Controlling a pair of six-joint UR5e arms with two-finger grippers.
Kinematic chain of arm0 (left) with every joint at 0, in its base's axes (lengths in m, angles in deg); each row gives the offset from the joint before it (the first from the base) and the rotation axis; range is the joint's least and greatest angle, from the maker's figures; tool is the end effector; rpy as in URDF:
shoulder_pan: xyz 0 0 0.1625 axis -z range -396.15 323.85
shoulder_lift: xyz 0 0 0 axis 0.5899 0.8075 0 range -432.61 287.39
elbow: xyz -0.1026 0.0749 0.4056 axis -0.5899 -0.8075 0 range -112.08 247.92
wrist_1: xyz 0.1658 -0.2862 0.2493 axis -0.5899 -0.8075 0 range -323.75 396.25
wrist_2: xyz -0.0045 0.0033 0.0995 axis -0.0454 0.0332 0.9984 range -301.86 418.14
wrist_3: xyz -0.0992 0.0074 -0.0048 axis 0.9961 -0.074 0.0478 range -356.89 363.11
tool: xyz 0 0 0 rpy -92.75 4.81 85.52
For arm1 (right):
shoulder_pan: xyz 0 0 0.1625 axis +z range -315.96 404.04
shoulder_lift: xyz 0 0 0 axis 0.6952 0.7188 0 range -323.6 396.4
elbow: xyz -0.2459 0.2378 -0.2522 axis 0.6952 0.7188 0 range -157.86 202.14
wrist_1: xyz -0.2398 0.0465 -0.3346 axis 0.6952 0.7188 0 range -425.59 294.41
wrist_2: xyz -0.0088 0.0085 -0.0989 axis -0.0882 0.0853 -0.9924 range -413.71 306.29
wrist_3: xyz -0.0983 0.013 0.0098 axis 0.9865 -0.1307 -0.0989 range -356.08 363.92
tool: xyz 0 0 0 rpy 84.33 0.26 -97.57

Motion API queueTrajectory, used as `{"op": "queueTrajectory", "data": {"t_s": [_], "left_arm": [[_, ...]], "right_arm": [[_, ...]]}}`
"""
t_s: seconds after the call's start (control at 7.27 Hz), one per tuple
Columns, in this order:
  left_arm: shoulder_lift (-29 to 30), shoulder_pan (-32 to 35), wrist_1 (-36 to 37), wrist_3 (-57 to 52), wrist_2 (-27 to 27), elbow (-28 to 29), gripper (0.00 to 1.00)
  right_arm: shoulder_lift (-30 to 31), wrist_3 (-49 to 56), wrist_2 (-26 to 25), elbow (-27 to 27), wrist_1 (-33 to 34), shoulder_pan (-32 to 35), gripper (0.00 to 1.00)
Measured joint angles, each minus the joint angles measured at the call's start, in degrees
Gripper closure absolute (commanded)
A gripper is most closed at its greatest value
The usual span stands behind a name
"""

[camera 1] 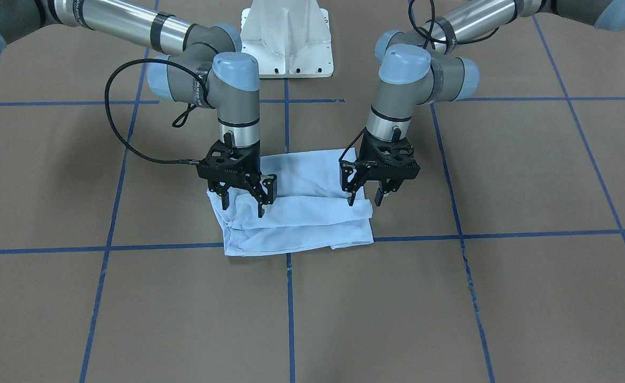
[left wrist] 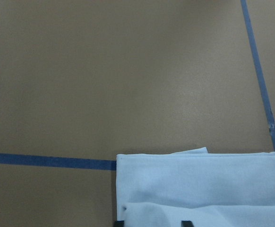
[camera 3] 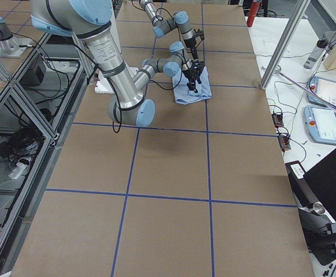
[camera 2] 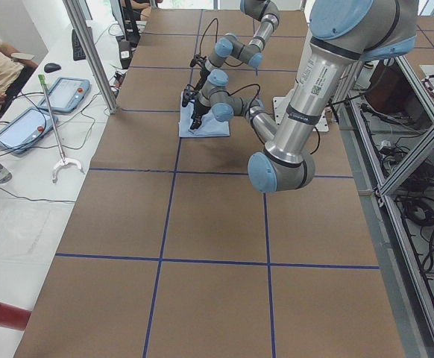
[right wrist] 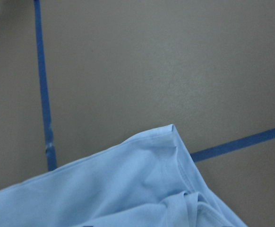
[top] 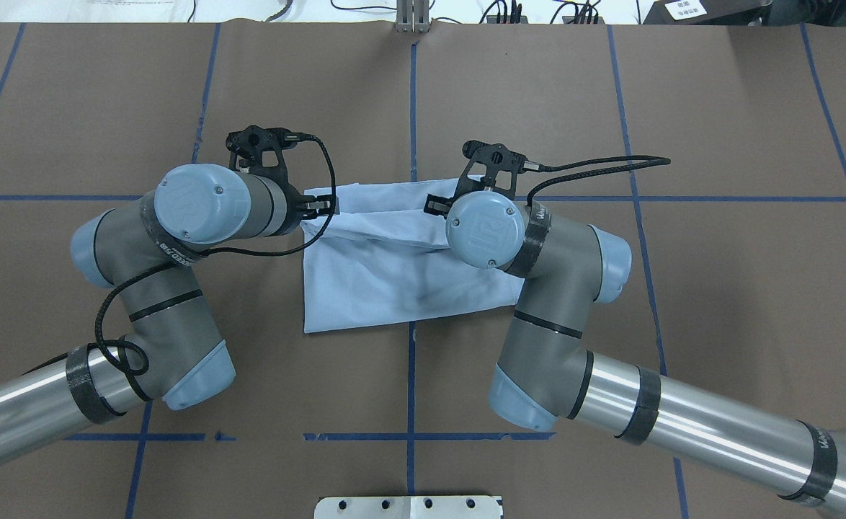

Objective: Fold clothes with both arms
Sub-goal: 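Lay the folded edge down on the far side with both grippers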

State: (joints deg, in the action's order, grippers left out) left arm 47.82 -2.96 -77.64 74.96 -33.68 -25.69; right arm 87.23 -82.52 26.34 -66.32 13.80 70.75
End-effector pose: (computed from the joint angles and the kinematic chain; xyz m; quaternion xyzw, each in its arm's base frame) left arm 0.4957 -0.4798 0.2779 0.1972 0.4424 -0.1068 0.8683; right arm -0.5744 -0.4575 0.2435 0.1827 -0.3723 0.2172 0.8836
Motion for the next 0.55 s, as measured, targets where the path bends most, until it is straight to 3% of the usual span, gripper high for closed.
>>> {"op": "queueTrajectory", "data": {"t_s": [0.55], "left_arm": [[-0.1,0.0,-0.1,-0.1,0.0,-0.2,0.00]], "right_arm": [[0.7,11.5,-5.2,-0.3,0.9,-7.3,0.00]]}}
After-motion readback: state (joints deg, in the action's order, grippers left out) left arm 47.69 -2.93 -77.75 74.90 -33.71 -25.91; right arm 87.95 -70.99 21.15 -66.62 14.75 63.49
